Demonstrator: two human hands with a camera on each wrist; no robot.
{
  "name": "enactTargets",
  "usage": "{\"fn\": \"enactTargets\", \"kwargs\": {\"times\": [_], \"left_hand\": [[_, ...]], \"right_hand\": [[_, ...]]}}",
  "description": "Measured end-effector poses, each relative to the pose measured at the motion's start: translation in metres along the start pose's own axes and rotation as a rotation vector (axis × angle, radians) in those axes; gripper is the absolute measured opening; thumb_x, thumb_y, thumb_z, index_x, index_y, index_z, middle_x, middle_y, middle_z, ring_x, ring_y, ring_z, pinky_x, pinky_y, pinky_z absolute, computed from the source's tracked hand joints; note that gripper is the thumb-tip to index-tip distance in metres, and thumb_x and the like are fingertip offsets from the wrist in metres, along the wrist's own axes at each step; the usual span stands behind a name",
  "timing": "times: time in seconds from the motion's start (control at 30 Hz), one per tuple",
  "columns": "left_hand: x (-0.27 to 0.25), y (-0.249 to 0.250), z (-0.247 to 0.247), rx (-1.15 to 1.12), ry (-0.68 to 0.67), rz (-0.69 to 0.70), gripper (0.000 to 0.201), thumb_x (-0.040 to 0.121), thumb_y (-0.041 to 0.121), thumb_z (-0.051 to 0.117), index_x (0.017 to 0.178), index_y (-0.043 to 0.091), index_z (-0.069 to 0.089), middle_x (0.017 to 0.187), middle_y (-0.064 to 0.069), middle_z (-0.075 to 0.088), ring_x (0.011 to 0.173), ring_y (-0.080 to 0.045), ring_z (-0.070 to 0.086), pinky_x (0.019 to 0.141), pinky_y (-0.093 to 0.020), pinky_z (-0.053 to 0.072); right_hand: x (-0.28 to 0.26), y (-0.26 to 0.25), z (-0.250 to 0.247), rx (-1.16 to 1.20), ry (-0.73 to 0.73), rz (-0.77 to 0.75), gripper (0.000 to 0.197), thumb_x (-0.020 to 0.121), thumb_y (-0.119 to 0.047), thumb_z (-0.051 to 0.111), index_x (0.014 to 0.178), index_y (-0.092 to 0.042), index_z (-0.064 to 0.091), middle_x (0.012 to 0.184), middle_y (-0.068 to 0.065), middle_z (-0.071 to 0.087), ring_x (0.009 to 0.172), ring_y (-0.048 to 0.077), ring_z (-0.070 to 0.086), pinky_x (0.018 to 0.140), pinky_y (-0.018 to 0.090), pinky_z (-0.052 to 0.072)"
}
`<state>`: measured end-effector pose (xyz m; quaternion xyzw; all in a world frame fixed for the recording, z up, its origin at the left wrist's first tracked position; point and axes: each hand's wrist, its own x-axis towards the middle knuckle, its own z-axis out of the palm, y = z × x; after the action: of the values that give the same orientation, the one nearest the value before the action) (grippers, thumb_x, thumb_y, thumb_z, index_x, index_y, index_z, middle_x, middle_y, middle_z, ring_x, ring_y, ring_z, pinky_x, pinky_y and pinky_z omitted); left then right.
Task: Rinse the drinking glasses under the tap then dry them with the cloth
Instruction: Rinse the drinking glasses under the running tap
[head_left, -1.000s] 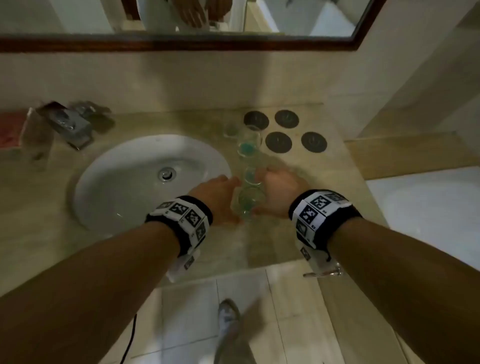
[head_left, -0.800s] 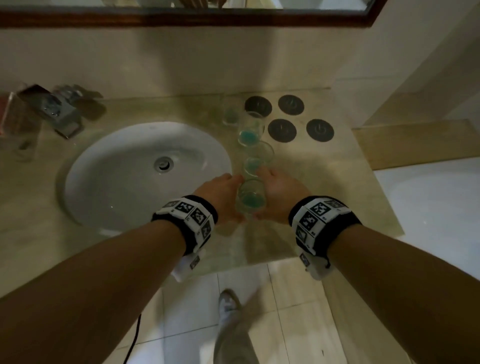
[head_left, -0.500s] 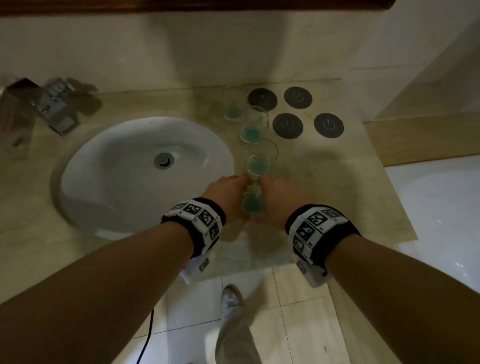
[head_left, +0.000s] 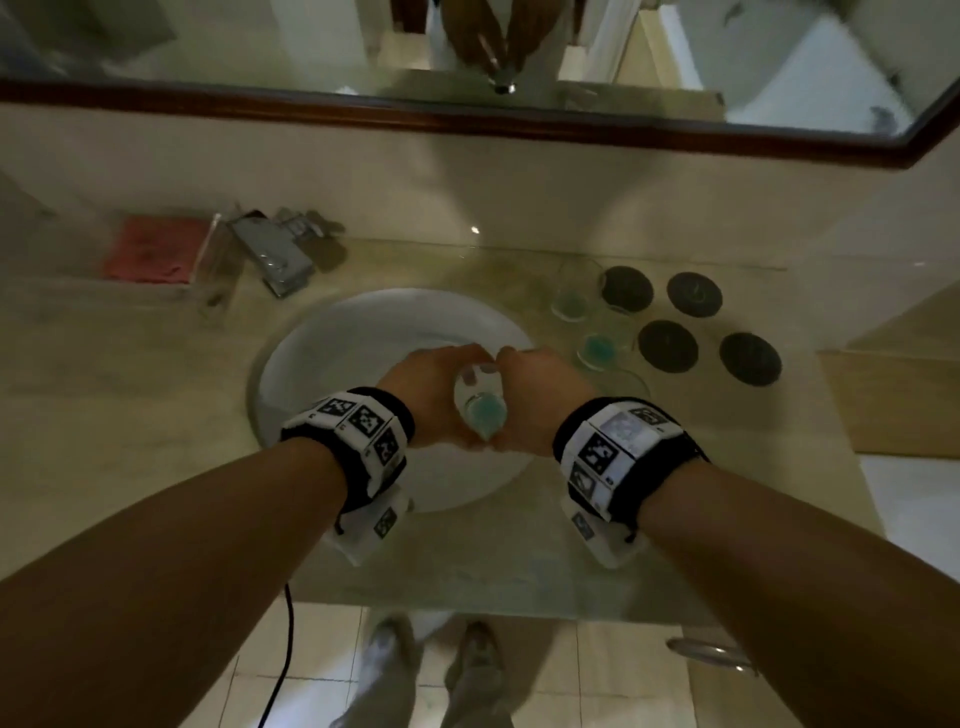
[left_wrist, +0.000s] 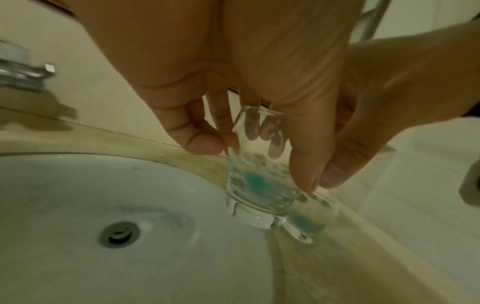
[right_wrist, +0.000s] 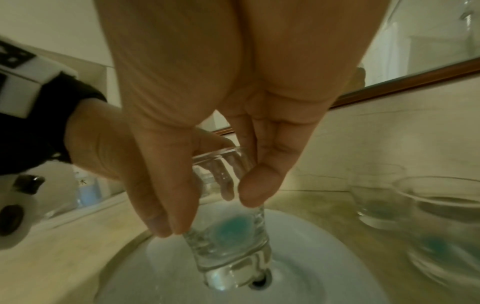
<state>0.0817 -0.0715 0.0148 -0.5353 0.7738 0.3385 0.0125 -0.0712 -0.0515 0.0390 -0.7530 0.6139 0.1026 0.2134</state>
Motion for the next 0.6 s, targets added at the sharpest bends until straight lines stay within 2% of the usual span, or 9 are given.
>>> {"fn": "enactTargets", "kwargs": {"times": [0.1,0.27,0.4,0.5,0.6], "left_hand": [[-0.001,-0.036,-0.015,-0.120,0.077,-0.053,0.083,0.056,0.042,0.094,0.128,0.039,0.052,0.124,0.012,0.061,0.112,-0.014,0.059,0.093,-0.027,0.044],[0.009,-0.098,-0.027,-0.354,0.162,-0.116,0.068,0.056,0.040,0.094,0.111,0.040,0.053,0.112,0.020,0.062,0.109,-0.009,0.060,0.088,-0.025,0.046],[0.031,-0.143,-0.023,-0.521,0.235,-0.194,0.078,0.047,0.051,0.089,0.113,0.038,0.048,0.115,0.013,0.064,0.110,-0.016,0.064,0.092,-0.039,0.055],[0.043,-0.173,-0.018,-0.675,0.278,-0.262,0.074,0.058,0.031,0.095,0.117,0.028,0.050,0.112,0.016,0.061,0.110,-0.011,0.064,0.087,-0.026,0.054],[0.055,-0.198,-0.015,-0.763,0.292,-0.291,0.071,0.060,0.026,0.095,0.116,0.025,0.051,0.115,0.010,0.063,0.109,-0.011,0.064,0.086,-0.027,0.055]], "right_hand": [[0.030,-0.022,-0.012,0.004,-0.026,-0.038,0.068,0.070,-0.038,0.083,0.122,-0.011,0.049,0.118,0.013,0.060,0.104,0.032,0.062,0.077,0.034,0.050],[0.080,-0.059,-0.024,0.079,-0.062,-0.108,0.070,0.077,-0.026,0.077,0.137,-0.011,0.044,0.130,0.014,0.058,0.114,0.033,0.059,0.092,0.041,0.053],[0.123,-0.088,-0.037,0.154,-0.016,-0.129,0.065,0.081,-0.023,0.073,0.139,-0.013,0.044,0.132,0.008,0.058,0.116,0.027,0.057,0.094,0.038,0.052],[0.160,-0.110,-0.047,0.256,0.007,-0.127,0.060,0.085,-0.021,0.069,0.138,-0.011,0.045,0.126,0.005,0.062,0.110,0.025,0.060,0.093,0.038,0.052],[0.199,-0.125,-0.049,0.290,0.042,-0.110,0.048,0.094,-0.022,0.060,0.138,-0.010,0.046,0.129,0.008,0.062,0.113,0.026,0.059,0.098,0.035,0.046]]}}
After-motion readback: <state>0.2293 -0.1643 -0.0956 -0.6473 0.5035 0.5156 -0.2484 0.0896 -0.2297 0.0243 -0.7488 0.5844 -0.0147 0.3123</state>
